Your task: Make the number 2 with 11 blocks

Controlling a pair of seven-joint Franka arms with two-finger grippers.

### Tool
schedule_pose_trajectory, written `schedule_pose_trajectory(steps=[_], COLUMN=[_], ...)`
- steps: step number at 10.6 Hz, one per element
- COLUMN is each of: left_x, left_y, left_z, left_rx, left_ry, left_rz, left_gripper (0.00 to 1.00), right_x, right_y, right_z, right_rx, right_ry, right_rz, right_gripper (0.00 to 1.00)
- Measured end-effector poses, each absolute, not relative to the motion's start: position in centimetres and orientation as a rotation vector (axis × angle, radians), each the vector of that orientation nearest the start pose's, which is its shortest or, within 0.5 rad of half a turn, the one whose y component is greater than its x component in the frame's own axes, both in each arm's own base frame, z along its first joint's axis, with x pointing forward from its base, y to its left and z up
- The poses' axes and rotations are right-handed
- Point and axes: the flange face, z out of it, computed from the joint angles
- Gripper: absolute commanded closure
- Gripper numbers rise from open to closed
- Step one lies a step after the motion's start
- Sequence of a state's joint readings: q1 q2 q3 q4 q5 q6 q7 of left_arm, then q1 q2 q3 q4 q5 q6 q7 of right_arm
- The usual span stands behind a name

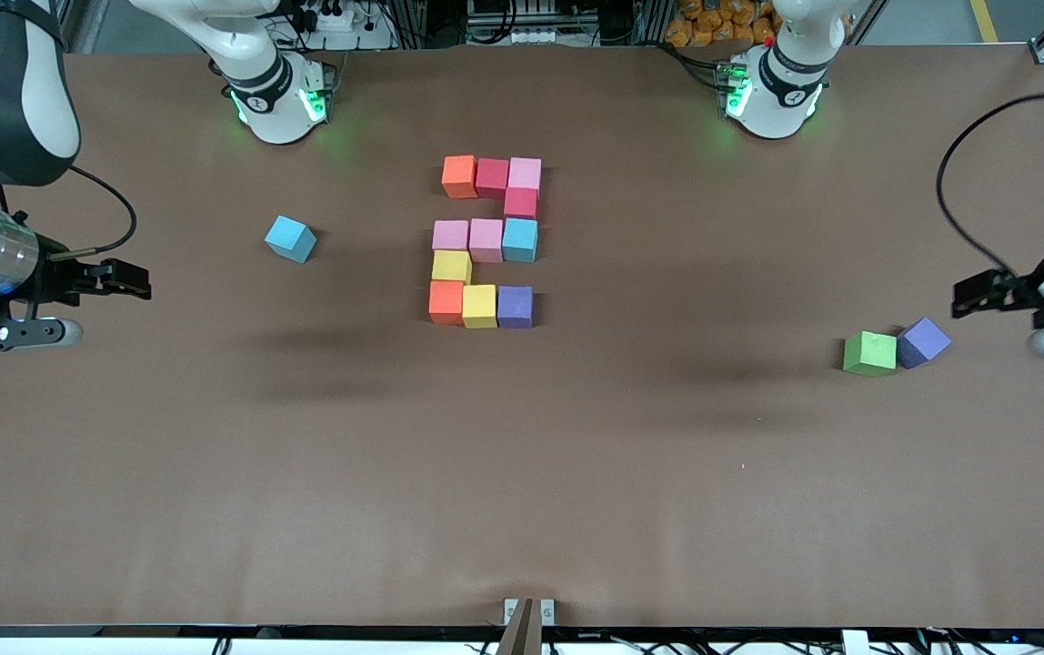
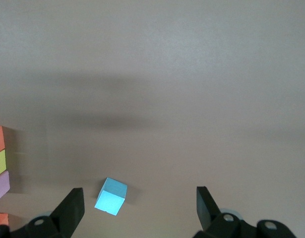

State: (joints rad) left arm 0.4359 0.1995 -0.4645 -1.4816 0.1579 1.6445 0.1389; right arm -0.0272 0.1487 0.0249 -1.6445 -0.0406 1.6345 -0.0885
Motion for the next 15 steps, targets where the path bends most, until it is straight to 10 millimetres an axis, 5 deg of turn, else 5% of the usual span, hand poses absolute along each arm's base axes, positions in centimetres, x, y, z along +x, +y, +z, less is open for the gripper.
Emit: schedule_pose_trajectory(steps=[5,8,11,15], left_x=[57.4,55.4,54.8,55.0], left_y=[0.0,-2.2,-4.8,-4.2], left_z=[64.5,67.1,66.8,64.8], left_rx=[-3.093,-3.143,-3.152,-3.157], left_ry=[0.236,0.251,0.278,0.258], left_rz=[-0.106,-0.150,-0.124,-0.060], left_gripper=[0.00,0.00,0.00,0.00], right_x=[59.1,59.1,59.1,59.2], right_y=[-0.7,-0.8,-0.9,0.2], right_z=[50.9,50.9,50.8,51.3], right_rx=[-3.157,-3.158,-3.157,-3.159], right_ry=[-0.144,-0.141,-0.138,-0.141], right_rz=[0.253,0.253,0.258,0.235], right_gripper=[0.00,0.00,0.00,0.00])
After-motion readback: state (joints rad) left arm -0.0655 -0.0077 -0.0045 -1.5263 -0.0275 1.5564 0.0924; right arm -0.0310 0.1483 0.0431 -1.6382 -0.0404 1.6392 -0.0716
